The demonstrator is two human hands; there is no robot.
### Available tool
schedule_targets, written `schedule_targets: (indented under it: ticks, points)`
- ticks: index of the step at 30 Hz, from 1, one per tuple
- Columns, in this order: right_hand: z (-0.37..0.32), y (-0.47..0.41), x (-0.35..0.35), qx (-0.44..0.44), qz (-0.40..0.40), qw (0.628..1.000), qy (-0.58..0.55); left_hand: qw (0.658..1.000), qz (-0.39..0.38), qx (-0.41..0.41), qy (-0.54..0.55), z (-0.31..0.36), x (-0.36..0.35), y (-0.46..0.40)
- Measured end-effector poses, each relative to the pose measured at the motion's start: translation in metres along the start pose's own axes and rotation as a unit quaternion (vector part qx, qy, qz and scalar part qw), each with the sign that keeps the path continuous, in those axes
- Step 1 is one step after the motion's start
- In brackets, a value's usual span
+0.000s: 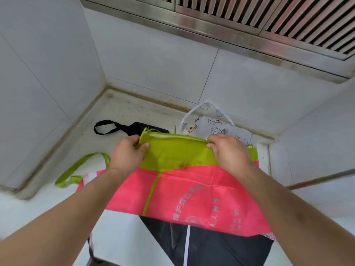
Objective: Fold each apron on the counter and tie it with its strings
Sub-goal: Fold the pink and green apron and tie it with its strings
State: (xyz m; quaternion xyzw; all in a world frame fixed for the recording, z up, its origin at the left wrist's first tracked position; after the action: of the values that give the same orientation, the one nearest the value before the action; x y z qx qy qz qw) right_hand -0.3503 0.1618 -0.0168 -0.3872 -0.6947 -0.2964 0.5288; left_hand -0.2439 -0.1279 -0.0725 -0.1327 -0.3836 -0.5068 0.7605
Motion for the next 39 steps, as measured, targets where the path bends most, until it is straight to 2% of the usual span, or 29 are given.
schedule_targets:
  ticks: [3,5,6,8,10,12,13,15,19,22,23,27,32,36,39]
  points:
    - [-0.012,-0.002,0.013,-0.007,0.120,0.993,0.004,0.994,0.105,-0.022,0.003,0.012,0.005,-0.001]
    - [-0.022,0.020,0.013,-0.018,0.175,0.984,0.006,0.993,0.113,-0.035,-0.003,0.010,-0.005,0.012]
    - [-0.026,0.037,0.006,-0.018,0.173,0.985,0.004,0.993,0.106,-0.049,-0.013,0.005,-0.012,0.022]
    - [-0.029,0.077,-0.023,-0.027,0.118,0.993,0.015,0.992,0.065,-0.091,-0.054,-0.011,-0.031,0.046]
    - [-0.020,0.108,-0.060,-0.071,0.002,0.997,0.009,0.986,-0.022,-0.120,-0.113,-0.036,-0.052,0.067]
    - [0.000,0.125,-0.090,-0.124,-0.120,0.985,-0.002,0.961,-0.133,-0.120,-0.209,-0.064,-0.073,0.084]
    - [0.010,0.129,-0.098,-0.151,-0.152,0.977,-0.014,0.941,-0.173,-0.100,-0.271,-0.079,-0.081,0.089]
    - [0.025,0.128,-0.104,-0.195,-0.171,0.965,-0.038,0.911,-0.201,-0.062,-0.354,-0.096,-0.086,0.091]
    - [0.036,0.123,-0.110,-0.236,-0.196,0.951,-0.033,0.909,-0.205,-0.033,-0.362,-0.099,-0.081,0.084]
    - [0.031,0.121,-0.108,-0.207,-0.095,0.974,-0.014,0.908,-0.202,-0.013,-0.368,-0.100,-0.077,0.082]
    - [0.033,0.124,-0.110,-0.207,-0.094,0.974,-0.007,0.907,-0.196,-0.011,-0.373,-0.101,-0.076,0.083]
    - [0.056,0.142,-0.128,-0.267,-0.199,0.941,-0.059,0.902,-0.191,0.011,-0.388,-0.104,-0.069,0.083]
    - [0.050,0.142,-0.125,-0.265,-0.197,0.944,-0.021,0.893,-0.199,0.015,-0.402,-0.095,-0.068,0.085]
    - [0.058,0.153,-0.128,-0.275,-0.251,0.927,-0.051,0.894,-0.231,0.022,-0.382,-0.098,-0.068,0.087]
    - [0.048,0.150,-0.123,-0.265,-0.254,0.930,-0.028,0.894,-0.243,0.029,-0.375,-0.089,-0.070,0.086]
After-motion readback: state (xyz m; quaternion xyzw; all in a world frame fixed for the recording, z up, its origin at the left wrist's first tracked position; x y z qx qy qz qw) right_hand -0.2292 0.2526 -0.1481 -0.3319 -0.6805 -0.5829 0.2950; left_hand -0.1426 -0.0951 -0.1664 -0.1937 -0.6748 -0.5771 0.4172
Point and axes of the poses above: each hand's wrist, its own y-axis away from the middle knuckle, its own x-axis out of the back of the hand, z = x × y, the point moved 3 cm from there along -y, towards the middle knuckle, and after that the axes turned 11 degrees about -y, right-handed, at the moved point
